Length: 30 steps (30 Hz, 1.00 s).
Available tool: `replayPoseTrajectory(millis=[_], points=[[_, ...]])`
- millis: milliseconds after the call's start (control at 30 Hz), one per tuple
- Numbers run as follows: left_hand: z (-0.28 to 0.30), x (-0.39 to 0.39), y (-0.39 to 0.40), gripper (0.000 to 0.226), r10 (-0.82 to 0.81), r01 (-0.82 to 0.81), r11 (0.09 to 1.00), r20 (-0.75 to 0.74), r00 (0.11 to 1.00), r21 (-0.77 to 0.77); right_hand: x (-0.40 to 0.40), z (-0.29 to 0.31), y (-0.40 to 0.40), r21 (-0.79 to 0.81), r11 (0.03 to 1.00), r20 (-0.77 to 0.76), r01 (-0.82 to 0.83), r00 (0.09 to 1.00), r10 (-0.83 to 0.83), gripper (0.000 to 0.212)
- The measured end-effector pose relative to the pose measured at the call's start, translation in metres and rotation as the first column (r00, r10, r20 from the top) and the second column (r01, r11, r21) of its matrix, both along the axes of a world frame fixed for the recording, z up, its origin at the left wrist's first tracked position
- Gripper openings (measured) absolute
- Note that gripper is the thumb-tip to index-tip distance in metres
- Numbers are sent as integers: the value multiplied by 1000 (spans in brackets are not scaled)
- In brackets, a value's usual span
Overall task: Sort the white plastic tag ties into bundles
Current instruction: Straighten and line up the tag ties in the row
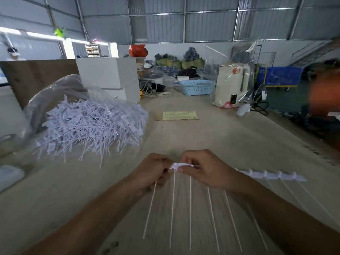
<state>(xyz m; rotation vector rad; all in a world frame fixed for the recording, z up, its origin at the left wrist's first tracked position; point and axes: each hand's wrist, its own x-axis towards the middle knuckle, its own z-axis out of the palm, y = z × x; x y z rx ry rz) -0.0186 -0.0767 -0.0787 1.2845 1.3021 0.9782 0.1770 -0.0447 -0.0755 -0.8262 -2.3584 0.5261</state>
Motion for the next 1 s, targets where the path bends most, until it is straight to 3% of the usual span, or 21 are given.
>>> replayPoseTrajectory(millis=[67,133,167,233,267,300,333,367,433,533,600,700,767,867,1000], points=[[5,-6,0,36,-46,50,983,25,999,-175,-6,-4,-7,217,976,75,3,997,-20,29],[10,-16,-3,34,-141,140,961,12,990,-239,-9,-1,-10,297,955,131,-8,991,-32,30],[12,-21,-3,34,-176,167,966,-29,984,-195,-8,1,-9,257,966,144,-28,990,-9,28],[10,-34,-3,31,-150,171,985,-357,922,27,-5,6,-11,116,985,122,-128,986,114,23],[8,-42,0,30,-32,159,974,-591,806,163,-3,8,-12,53,983,71,-178,982,174,22],[6,-50,4,29,109,152,948,-734,670,279,-1,9,-12,5,978,13,-209,978,209,22],[5,-54,7,28,212,154,911,-755,621,383,-1,10,-12,-19,978,-25,-206,978,206,21],[5,-52,9,27,247,167,868,-699,671,468,-1,10,-11,-25,984,-35,-174,984,173,20],[6,-35,5,34,132,179,855,-537,833,487,-5,5,-10,-25,997,-37,-80,996,79,15],[8,-2,-12,48,-75,158,954,-306,949,254,-13,0,-11,-70,998,-121,2,993,-11,21],[6,6,-16,51,-81,159,958,-309,948,238,-14,1,-14,-93,996,-143,7,989,-20,25],[2,4,-13,40,59,113,889,-354,933,444,-15,6,-19,-88,996,-120,-23,993,13,22],[2,1,-11,36,102,106,848,-356,929,519,-9,13,-18,-43,998,-4,-34,999,34,21],[4,-4,-11,40,132,105,811,-355,925,575,1,22,-15,139,990,233,31,970,-63,15],[5,6,-13,42,158,3,891,-316,935,453,1,15,-15,53,999,118,-10,993,4,26]])
